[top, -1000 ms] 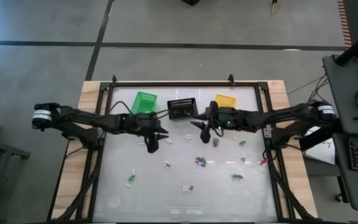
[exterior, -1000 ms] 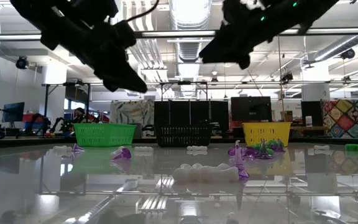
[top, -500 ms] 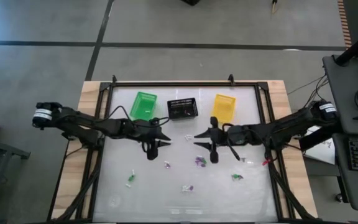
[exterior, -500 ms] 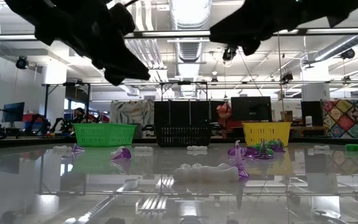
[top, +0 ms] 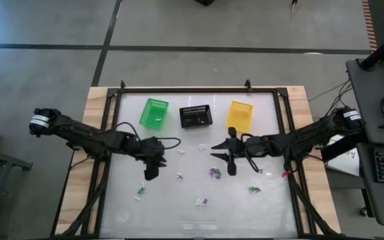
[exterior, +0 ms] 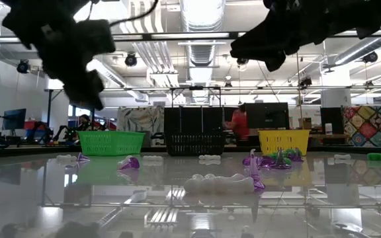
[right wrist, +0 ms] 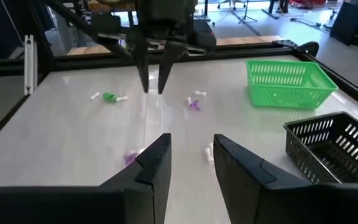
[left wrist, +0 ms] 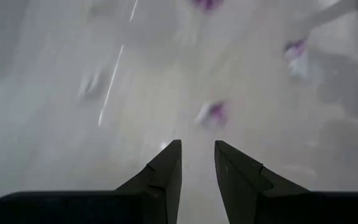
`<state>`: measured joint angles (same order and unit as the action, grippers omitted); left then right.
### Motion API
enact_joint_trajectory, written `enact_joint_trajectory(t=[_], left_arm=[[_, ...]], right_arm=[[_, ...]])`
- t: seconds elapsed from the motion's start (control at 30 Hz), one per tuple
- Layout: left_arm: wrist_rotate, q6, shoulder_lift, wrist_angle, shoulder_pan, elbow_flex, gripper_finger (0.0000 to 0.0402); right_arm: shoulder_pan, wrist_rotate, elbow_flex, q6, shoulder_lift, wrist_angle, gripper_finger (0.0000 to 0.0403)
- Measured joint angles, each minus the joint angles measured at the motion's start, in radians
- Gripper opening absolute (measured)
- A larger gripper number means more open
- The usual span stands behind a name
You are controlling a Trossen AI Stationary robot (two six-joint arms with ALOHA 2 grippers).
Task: Sort Halloween decoration
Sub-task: Put the white bone toy into the green basket
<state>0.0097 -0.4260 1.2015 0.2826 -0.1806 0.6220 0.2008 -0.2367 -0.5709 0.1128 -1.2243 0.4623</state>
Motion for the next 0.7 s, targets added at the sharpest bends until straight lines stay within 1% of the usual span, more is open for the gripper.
enact_joint_trajectory(t=[0.07, 0.23, 0.33, 0.4, 0.47, 0.57, 0.7], left_arm=[[0.000, -0.032, -0.011, 0.097, 0.000, 0.000, 0.0078], [-0.004, -0.077, -0.007, 0.233, 0.001, 0.000, 0.0078], [-0.067, -0.084, 0.000, 0.306, 0.000, 0.000, 0.0078], [-0.117, -0.073, 0.006, 0.333, 0.001, 0.000, 0.0078], [-0.144, -0.038, 0.010, 0.359, 0.002, 0.000, 0.0078], [-0.158, 0.004, 0.014, 0.356, 0.001, 0.000, 0.0086], [-0.160, 0.032, 0.014, 0.356, 0.001, 0.000, 0.0106]], right_arm=[[0.000, 0.000, -0.001, 0.003, -0.002, 0.000, 0.0108], [0.000, -0.001, -0.002, 0.009, -0.002, 0.001, 0.0107], [0.000, -0.001, -0.002, 0.011, -0.002, 0.005, 0.0107], [0.000, -0.001, -0.002, 0.010, -0.002, 0.009, 0.0107], [0.000, -0.001, -0.002, 0.010, -0.002, 0.013, 0.0107], [0.000, -0.001, -0.002, 0.010, -0.002, 0.014, 0.0107], [0.000, -0.001, -0.002, 0.008, -0.002, 0.014, 0.0107]])
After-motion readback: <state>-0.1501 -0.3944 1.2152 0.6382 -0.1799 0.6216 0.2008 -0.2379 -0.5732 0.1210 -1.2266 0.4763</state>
